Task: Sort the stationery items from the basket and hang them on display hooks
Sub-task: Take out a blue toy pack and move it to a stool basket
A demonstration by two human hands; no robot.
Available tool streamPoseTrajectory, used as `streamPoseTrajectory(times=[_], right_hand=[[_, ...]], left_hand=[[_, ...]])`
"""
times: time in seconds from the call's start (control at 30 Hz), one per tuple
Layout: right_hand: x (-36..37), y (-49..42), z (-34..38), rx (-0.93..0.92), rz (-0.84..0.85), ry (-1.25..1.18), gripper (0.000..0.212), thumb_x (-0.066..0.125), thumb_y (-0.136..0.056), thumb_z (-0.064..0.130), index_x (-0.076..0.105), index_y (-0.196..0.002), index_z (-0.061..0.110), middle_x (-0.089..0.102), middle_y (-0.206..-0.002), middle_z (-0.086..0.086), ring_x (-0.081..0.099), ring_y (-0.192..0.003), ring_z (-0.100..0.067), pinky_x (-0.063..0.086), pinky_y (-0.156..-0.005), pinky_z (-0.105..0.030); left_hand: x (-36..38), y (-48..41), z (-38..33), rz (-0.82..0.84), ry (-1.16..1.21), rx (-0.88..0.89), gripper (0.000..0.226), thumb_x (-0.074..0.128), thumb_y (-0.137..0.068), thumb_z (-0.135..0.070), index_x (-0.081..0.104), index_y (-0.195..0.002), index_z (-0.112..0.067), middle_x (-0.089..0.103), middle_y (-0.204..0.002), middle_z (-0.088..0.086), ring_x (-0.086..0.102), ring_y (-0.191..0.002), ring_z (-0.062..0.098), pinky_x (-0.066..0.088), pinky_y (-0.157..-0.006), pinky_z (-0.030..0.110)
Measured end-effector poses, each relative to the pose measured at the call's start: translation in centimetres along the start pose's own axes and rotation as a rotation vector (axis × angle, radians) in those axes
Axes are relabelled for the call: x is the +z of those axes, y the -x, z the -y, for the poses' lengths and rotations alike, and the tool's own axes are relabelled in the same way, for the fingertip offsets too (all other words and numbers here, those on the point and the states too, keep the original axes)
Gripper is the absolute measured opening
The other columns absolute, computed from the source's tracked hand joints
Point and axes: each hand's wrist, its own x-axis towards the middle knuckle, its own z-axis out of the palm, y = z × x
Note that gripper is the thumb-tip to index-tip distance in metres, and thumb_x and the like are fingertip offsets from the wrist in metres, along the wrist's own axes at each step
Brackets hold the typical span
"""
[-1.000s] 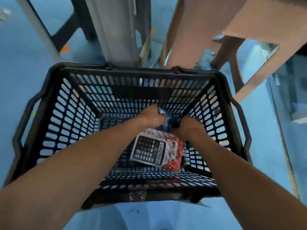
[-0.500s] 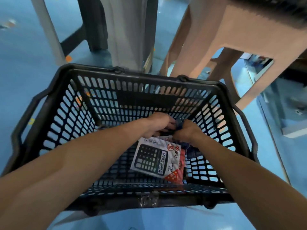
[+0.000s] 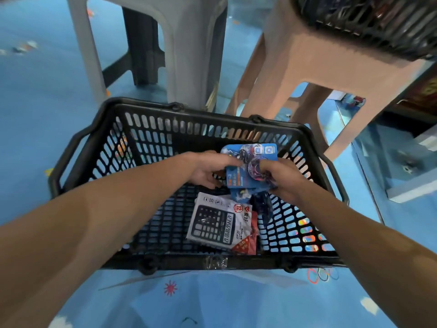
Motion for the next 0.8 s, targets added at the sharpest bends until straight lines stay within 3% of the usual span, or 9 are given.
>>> streamPoseTrajectory(times=[0.07,0.13,0.23,0.33,0.43,0.5,0.57,0.67,0.8], right_hand=[[0.5,0.8,0.3,-0.01,0.105,-0.118,0.023,0.059,-0.087,0.003,0.069,-0.108,0.006,0.075,-0.092,-0.01,0.073,-0.075,-0.02,0.055,-0.066,-0.032],[1.0,1.2,0.6,-0.022,0.204,-0.224,0.027,0.053,-0.092,-0.001,0.066,-0.115,0.0,0.075,-0.098,-0.015,0.075,-0.08,-0.022,0.057,-0.061,-0.03],[2.0,1.3,1.0,-0.041,0.301,-0.214,0.031,0.056,-0.095,-0.001,0.063,-0.125,-0.002,0.072,-0.118,-0.019,0.071,-0.102,-0.032,0.06,-0.083,-0.04],[2.8,0.9,0.8,0.012,0.392,-0.109,0.019,0.064,-0.094,0.007,0.067,-0.113,0.007,0.075,-0.105,-0.009,0.073,-0.09,-0.019,0.061,-0.085,-0.035],[2.9,0.3,0.4,0.049,0.366,0.189,0.022,0.075,-0.091,0.03,0.068,-0.107,0.018,0.076,-0.097,0.0,0.071,-0.086,-0.013,0.057,-0.078,-0.032],[2.5,-0.2,0.3,-0.016,0.291,0.441,0.039,0.08,-0.084,0.048,0.07,-0.106,0.019,0.073,-0.101,0.0,0.067,-0.09,-0.016,0.051,-0.073,-0.029],[2.0,-0.7,-0.5,-0.211,0.143,0.932,0.056,0.078,-0.079,0.062,0.067,-0.108,0.016,0.064,-0.106,-0.002,0.062,-0.091,-0.018,0.046,-0.068,-0.03],[1.6,-0.8,-2.1,-0.335,-0.111,1.573,0.064,0.071,-0.087,0.056,0.051,-0.134,0.017,0.044,-0.13,-0.01,0.058,-0.111,-0.031,0.047,-0.074,-0.038],[1.5,-0.5,-3.3,-0.036,-0.041,1.615,0.076,0.074,-0.086,0.032,0.032,-0.148,0.017,0.057,-0.125,-0.011,0.058,-0.118,-0.031,0.045,-0.072,-0.039]], left_hand=[[-0.3,0.8,0.0,0.016,0.084,0.012,0.045,0.075,-0.089,-0.048,0.064,-0.124,-0.022,0.069,-0.128,0.006,0.067,-0.112,0.031,0.052,-0.096,0.046],[-0.7,1.5,0.2,0.022,0.185,0.034,0.042,0.074,-0.09,-0.051,0.065,-0.12,-0.023,0.071,-0.124,0.007,0.069,-0.109,0.034,0.057,-0.088,0.05],[-1.1,2.2,0.7,-0.045,0.207,0.111,0.042,0.08,-0.086,-0.047,0.068,-0.119,-0.025,0.077,-0.114,0.005,0.074,-0.103,0.028,0.06,-0.086,0.055],[-1.4,2.3,1.1,-0.107,0.312,0.214,0.051,0.086,-0.085,-0.02,0.061,-0.129,-0.017,0.076,-0.115,0.014,0.075,-0.102,0.035,0.058,-0.087,0.063],[-2.3,2.1,1.6,-0.162,0.388,0.287,0.053,0.077,-0.09,-0.003,0.052,-0.136,-0.01,0.07,-0.125,0.022,0.071,-0.109,0.042,0.055,-0.092,0.066],[-2.9,1.8,2.2,-0.22,0.299,0.307,0.04,0.076,-0.092,-0.006,0.056,-0.127,-0.011,0.072,-0.122,0.017,0.073,-0.103,0.033,0.062,-0.084,0.052],[-3.5,1.7,2.8,-0.286,0.144,0.313,0.032,0.077,-0.092,-0.01,0.056,-0.115,-0.02,0.072,-0.116,0.009,0.072,-0.093,0.02,0.061,-0.07,0.035],[-4.5,1.7,3.3,-0.33,-0.035,0.288,0.037,0.078,-0.092,-0.013,0.053,-0.118,-0.021,0.07,-0.113,0.006,0.07,-0.097,0.02,0.061,-0.076,0.037],[-5.1,2.0,3.5,-0.296,-0.098,0.267,0.041,0.076,-0.092,-0.007,0.053,-0.123,-0.018,0.07,-0.116,0.009,0.07,-0.106,0.025,0.061,-0.091,0.045]])
